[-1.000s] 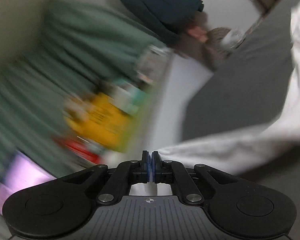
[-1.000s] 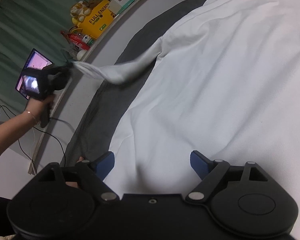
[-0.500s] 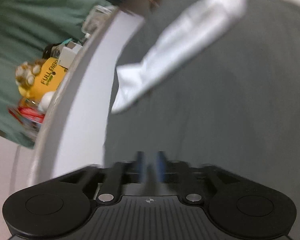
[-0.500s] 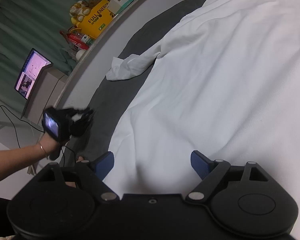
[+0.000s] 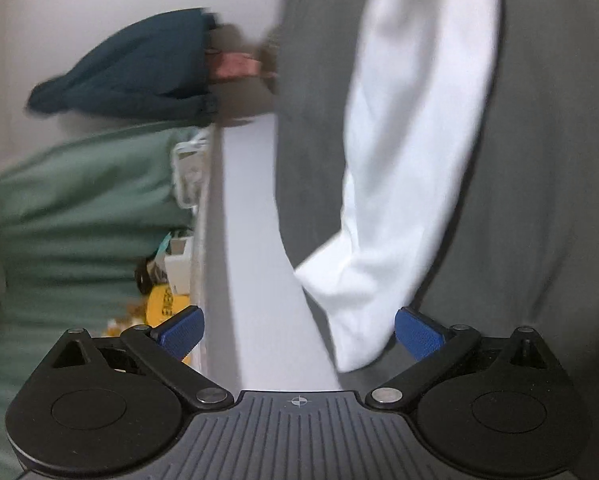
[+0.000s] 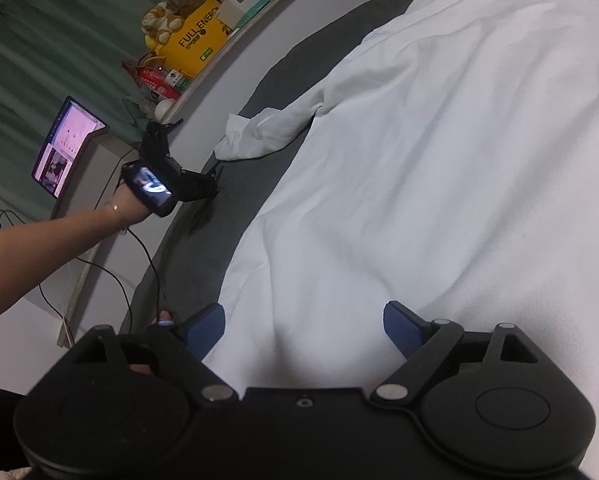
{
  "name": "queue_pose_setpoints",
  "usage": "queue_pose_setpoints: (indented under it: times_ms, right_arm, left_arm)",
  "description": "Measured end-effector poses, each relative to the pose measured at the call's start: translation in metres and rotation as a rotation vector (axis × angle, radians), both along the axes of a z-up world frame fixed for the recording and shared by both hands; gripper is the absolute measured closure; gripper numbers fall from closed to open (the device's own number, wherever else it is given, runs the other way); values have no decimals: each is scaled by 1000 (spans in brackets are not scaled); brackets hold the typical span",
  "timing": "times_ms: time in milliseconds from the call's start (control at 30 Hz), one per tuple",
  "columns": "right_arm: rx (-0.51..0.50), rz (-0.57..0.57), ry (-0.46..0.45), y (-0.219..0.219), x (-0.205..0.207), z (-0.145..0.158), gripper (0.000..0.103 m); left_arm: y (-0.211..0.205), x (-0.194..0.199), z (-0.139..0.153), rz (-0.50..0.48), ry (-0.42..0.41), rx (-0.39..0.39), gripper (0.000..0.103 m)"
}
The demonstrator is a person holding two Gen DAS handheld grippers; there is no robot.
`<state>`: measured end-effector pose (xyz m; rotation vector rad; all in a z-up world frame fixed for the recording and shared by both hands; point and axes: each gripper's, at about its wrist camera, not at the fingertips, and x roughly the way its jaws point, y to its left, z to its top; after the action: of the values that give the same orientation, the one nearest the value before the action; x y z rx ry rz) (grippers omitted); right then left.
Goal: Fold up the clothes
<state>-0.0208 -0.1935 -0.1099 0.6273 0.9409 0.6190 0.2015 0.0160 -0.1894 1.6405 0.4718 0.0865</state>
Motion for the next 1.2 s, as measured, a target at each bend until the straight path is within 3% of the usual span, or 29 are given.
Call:
queue_pose_setpoints:
  times_ms: [67,100,133,233,267,367,400,500,667,700,767,800,833,900,967,1067,1167,1200]
  right_arm:
    - [11,-2,8,-1,1,-1,16]
    - [17,-3,12,-2,2,-1,15]
    - [22,-4,16,-3,2,-2,15]
    - [39,-6,26,-4,4,-3,14]
    - [44,-7,28,-5,5,-4,13]
    - [61,-9,36,-6,7,-6,13]
    - [65,-9,38,-6,7,-6,13]
    - [70,-11,42,-7,7,-6,13]
    - [64,-19,47,-7,6,-5,13]
    - [62,-20,47,-7,5,-5,13]
    - [60,-20,47,-8,4,-4,13]
    - [59,-20,48,-8,3,-4,13]
    - [60,-21,50,-8,3,-4,13]
    - [63,-23,55,-9,3,-3,13]
    - [69,-27,60,-9,3,-4,13]
    - [75,-28,66,-10,4,-4,13]
    - [82,-25,66,-10,6,-6,12]
    - [85,-23,65,-10,7,-7,12]
  left_arm:
    - [-3,2,1,-4,34,22,4]
    - [-4,3,-3,-35,92,67,16]
    - [-5,4,-8,-66,150,112,37]
    - [-4,3,-25,-177,325,300,73]
    - [-4,6,-24,-172,343,303,76]
    - [-8,15,-13,-92,373,196,97]
    - [-7,12,-11,-95,374,199,103]
    - [-3,2,-5,-113,379,180,103]
    - [1,-34,3,-230,332,237,103]
    - [2,-38,3,-242,342,260,98]
    - [2,-40,-4,-225,379,301,62]
    - [2,-40,-5,-234,375,304,21]
    - [1,-40,-5,-244,371,308,0]
    - [1,-39,-5,-260,366,314,0]
    - [-2,-29,-7,-216,407,295,0]
    - [-4,-15,-9,-195,396,304,1]
    - [-4,8,-4,-124,373,274,26]
    - [-4,4,-3,-94,374,267,42]
